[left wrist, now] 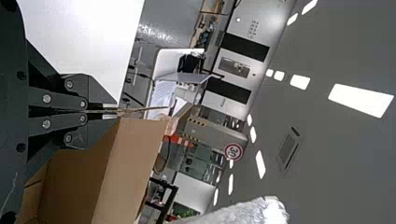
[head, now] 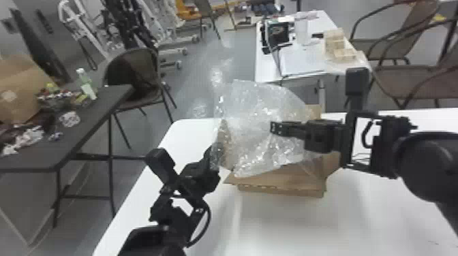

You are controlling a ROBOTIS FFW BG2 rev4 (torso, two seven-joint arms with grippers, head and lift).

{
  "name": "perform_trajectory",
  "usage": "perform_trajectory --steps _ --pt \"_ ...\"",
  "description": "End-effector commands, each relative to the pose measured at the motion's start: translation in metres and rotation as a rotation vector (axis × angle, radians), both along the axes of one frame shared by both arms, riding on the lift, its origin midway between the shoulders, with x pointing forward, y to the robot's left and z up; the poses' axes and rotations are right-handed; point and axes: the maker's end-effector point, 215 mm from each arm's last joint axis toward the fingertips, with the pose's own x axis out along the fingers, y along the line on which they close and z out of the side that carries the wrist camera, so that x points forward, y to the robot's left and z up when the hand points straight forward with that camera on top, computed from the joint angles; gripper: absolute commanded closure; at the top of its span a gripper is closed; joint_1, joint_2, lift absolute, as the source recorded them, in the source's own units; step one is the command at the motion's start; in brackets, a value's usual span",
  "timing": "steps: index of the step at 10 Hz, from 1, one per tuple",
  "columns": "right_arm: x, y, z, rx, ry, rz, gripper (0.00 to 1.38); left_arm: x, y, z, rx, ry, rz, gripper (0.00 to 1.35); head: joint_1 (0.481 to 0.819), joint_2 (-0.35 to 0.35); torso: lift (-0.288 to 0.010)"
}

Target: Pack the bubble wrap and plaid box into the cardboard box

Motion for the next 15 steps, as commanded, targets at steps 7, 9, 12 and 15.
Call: perform_trajectory --steps 7,9,12,15 --pt "0.020 -0.039 -0.076 -0.269 -0.002 -0.142 0.14 -0.001 0.007 0.005 -0.018 -0.015 0.007 1.21 0.654 0.349 -0.159" --pt "0.031 -0.061 -0.048 -0.249 -0.090 -0.214 0.13 -0.003 0.010 0.002 -0.019 -0.009 0.013 1.21 0.649 0.336 -0.159" --pt "0.036 -0.135 0.011 -0.205 -0.269 -0.406 0.15 -0.006 0.020 -0.001 -0.015 -0.001 0.025 1.21 0.621 0.304 -0.159" --pt "-0.004 -0.228 0.018 -0.270 -0.388 -0.609 0.15 -0.010 0.025 -0.001 -0.018 -0.005 0.035 1.21 0.610 0.242 -0.159"
